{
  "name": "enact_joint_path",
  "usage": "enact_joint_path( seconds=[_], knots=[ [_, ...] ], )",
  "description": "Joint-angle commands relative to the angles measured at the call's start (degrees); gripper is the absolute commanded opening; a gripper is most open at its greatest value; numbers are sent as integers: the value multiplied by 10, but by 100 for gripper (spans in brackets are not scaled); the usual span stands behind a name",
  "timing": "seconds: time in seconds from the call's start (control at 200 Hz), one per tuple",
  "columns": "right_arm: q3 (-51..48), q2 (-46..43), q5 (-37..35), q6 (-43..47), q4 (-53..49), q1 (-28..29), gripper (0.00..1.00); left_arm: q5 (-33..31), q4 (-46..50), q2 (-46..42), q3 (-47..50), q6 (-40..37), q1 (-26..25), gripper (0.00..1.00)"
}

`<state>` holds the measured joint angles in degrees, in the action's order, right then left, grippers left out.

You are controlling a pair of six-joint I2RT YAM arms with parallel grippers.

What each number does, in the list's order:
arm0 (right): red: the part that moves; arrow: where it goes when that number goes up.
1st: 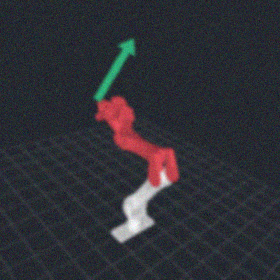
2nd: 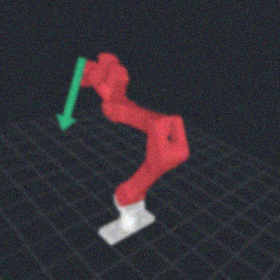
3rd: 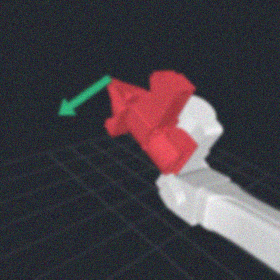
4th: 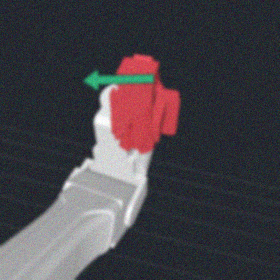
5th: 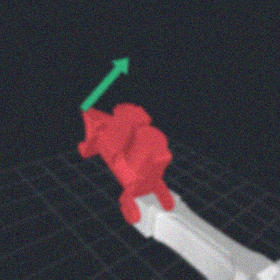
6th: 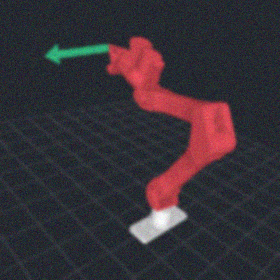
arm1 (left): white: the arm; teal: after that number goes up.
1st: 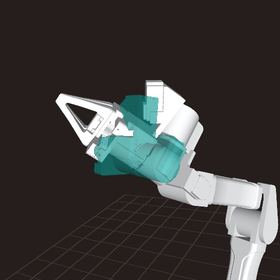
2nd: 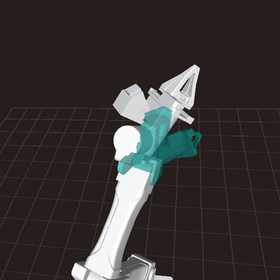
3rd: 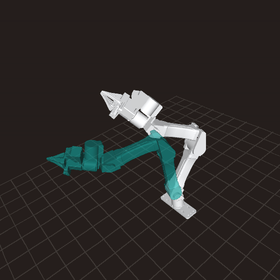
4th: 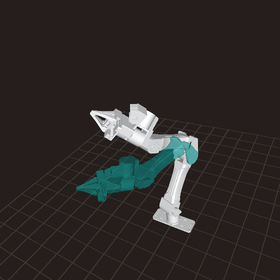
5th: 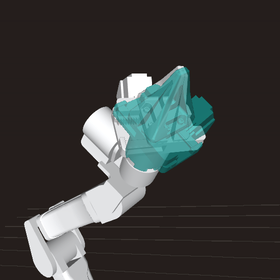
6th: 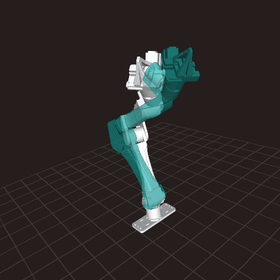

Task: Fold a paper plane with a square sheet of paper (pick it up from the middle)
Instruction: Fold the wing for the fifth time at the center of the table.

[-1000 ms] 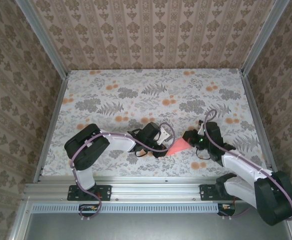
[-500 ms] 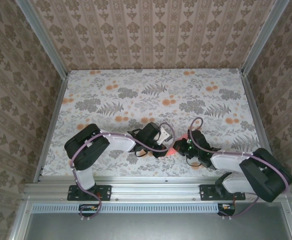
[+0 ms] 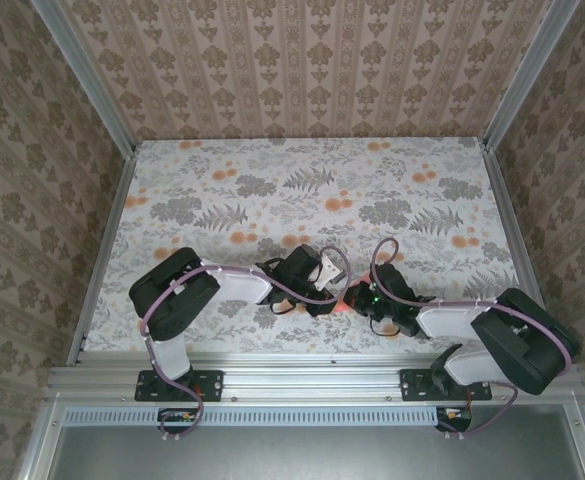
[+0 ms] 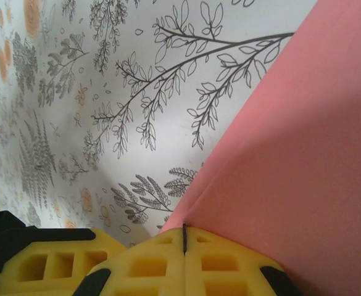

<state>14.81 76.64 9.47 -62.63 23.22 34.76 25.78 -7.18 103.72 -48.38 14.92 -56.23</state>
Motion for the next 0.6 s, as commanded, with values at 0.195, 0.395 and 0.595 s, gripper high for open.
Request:
enact_joint_path(
  seconds=[0.195, 0.395, 0.595],
  knots=[
    [3, 26, -58, 62, -124, 0, 3, 20, 117, -33, 18, 18, -2, 9],
    [13, 46, -53, 73, -134, 0, 3, 38, 125, -76, -2, 41, 7, 12],
    [10, 57, -47, 73, -116, 0, 3, 37, 105, -110, -7, 87, 20, 12]
  ],
)
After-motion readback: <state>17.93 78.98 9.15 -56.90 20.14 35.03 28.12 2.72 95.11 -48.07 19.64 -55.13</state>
